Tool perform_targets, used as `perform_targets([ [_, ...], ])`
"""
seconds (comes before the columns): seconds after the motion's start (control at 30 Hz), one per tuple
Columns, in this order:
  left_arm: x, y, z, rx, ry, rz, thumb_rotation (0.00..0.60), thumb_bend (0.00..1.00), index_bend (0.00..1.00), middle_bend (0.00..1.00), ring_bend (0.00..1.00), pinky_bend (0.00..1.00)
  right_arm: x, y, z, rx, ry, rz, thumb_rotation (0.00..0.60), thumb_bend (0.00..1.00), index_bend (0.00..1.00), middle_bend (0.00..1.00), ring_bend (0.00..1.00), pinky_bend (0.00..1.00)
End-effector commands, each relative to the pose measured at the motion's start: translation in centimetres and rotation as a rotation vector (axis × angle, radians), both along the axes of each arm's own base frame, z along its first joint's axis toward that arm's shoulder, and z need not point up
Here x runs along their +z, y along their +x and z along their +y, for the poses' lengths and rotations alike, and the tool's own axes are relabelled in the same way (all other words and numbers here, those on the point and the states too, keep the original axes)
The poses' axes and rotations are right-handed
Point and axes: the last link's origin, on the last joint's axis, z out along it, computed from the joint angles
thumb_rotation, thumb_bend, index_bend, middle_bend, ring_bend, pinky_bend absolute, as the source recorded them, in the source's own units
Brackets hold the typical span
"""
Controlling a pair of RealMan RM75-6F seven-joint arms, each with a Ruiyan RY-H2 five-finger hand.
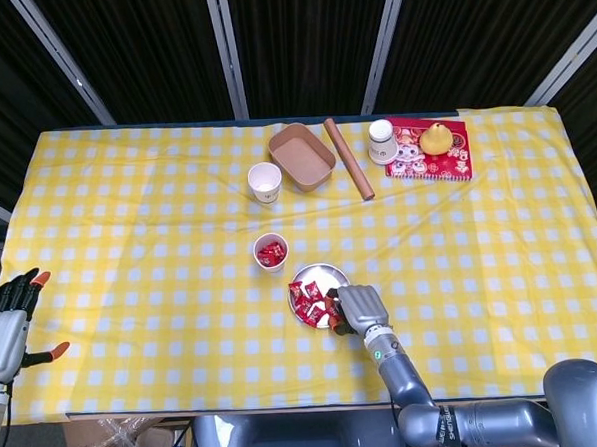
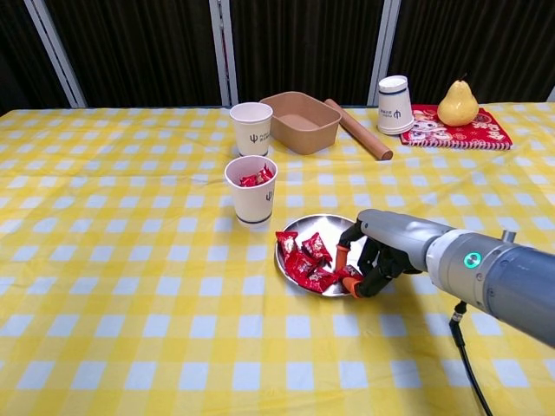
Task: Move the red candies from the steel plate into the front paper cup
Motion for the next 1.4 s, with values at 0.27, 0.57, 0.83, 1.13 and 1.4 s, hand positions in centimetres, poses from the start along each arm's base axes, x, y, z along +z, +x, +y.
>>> perform_targets([
  [0.27, 0.0, 0.0, 0.0, 0.001, 0.000, -0.001, 0.600, 0.00, 0.04, 0.00, 0.00, 0.00, 0.2, 0.2, -0.1, 0.006, -0.008, -0.021, 0.600, 0.56, 0.50, 0.82, 0.97, 0.91],
  [0.57, 0.0, 0.0, 0.0, 0.001, 0.001, -0.004, 0.600, 0.00, 0.04, 0.00, 0.00, 0.00, 2.1, 2.2, -0.8, 0.045, -0.054, -0.072, 0.600, 0.56, 0.50, 0.82, 0.97, 0.91],
  [0.83, 0.0, 0.0, 0.1, -0.004, 0.000, 0.002, 0.600, 0.00, 0.04, 0.00, 0.00, 0.00, 4.9, 5.3, -2.5, 0.094, -0.121, -0.136, 0.600, 0.56, 0.50, 0.82, 0.97, 0.91],
  [1.13, -0.1, -0.1, 0.2, -0.001, -0.005, 0.013, 0.600, 0.00, 0.04, 0.00, 0.00, 0.00, 5.9, 9.1, -4.5, 0.156, -0.145, -0.179, 0.600, 0.56, 0.50, 0.82, 0.97, 0.91],
  [1.4, -0.2, -0.1, 0.3, 0.004, -0.005, 0.023, 0.600, 0.00, 0.04, 0.00, 0.00, 0.00, 4.0, 10.9, -6.8, 0.152, -0.121, -0.177, 0.600, 0.56, 0.50, 0.82, 0.97, 0.91],
])
